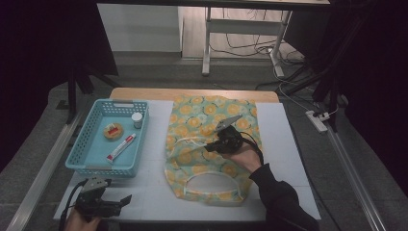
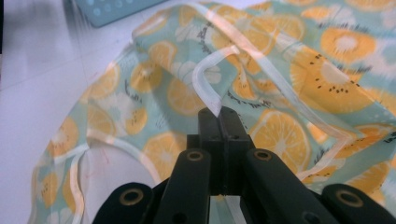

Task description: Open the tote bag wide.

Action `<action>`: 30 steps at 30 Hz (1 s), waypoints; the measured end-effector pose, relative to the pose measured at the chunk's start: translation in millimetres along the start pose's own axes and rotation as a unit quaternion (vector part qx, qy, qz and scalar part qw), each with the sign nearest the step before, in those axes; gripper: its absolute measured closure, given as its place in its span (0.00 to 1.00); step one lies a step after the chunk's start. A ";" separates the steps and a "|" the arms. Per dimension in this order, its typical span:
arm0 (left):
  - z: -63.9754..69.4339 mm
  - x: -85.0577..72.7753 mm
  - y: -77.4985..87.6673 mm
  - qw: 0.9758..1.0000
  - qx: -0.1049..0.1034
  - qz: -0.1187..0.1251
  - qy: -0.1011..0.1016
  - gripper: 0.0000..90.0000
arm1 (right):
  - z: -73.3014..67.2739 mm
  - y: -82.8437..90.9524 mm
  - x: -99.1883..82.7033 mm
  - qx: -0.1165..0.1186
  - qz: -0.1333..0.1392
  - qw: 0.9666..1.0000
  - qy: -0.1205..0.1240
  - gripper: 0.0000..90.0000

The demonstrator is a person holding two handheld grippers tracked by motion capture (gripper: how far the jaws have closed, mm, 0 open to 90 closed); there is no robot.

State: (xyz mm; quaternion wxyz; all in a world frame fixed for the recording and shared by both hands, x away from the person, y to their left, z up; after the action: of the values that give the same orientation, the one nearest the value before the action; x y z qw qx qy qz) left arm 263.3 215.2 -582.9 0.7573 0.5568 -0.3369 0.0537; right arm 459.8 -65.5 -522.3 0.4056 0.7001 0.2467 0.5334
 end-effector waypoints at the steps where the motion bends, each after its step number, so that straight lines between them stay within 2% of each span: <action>1: 0.0 0.0 0.0 1.000 0.000 0.000 0.000 0.03 | 0.0 1.5 3.4 -0.003 0.000 1.000 0.001 1.00; 12: -0.1 0.0 0.1 1.000 -0.001 0.000 0.000 0.03 | 9.5 17.2 32.0 -0.017 0.018 1.000 0.005 1.00; 30: -0.2 0.0 0.4 1.000 -0.003 0.002 0.002 0.03 | 36.5 34.0 52.6 -0.036 0.032 0.999 0.000 1.00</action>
State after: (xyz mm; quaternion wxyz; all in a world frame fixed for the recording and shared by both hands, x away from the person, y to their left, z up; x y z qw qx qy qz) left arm 263.2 215.5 -582.6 0.7593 0.5539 -0.3370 0.0550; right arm 507.7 -54.3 -469.0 0.4133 0.6927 0.2050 0.5543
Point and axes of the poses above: each handheld gripper's, and its own axes: y roughly backward along the jaws, x roughly out of its top, z roughly to its right, the point moved 9 cm from there along -y, roughly forward along the jaws, and after that the axes turned 10 degrees about -z, right-handed, at the moved point
